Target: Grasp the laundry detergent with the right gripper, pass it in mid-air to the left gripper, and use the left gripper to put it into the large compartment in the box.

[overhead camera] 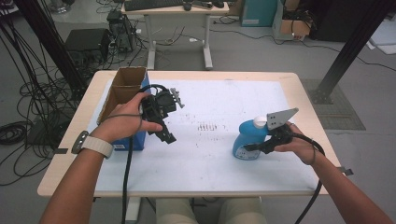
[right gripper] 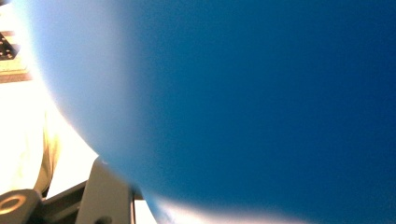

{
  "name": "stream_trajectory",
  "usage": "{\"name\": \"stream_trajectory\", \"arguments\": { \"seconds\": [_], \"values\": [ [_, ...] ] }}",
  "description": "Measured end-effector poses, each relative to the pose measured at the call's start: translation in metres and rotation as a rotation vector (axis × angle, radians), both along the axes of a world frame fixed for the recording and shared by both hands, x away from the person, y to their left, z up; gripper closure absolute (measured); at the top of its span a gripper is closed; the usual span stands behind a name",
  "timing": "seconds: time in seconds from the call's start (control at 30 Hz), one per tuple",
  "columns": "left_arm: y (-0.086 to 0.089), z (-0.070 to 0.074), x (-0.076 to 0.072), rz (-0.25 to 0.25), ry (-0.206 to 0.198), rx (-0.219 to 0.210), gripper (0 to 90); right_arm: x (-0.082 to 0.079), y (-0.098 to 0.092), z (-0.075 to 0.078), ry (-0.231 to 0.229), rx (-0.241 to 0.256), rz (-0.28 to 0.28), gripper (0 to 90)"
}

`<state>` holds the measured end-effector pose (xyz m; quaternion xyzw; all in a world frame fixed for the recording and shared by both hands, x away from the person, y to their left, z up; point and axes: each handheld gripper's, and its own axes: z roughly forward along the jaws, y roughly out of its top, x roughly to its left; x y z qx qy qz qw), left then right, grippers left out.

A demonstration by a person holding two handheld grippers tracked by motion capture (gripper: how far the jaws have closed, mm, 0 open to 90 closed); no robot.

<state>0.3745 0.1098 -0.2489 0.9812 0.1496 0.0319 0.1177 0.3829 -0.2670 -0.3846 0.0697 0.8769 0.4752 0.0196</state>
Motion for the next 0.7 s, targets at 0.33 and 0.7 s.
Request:
{"name": "stream_trajectory", "arguments": {
  "seconds": [0.33, 0.7],
  "values": [
    [-0.002, 0.001, 0.000, -0.013, 0.006, -0.001, 8.4, 0.000, 0.000, 0.000, -0.010, 0.004, 0.001, 43.5],
    [-0.006, 0.011, -0.005, -0.005, -0.014, -0.008, 8.3, 0.001, -0.001, 0.003, -0.028, 0.001, 0.018, 43.7]
  ]
}}
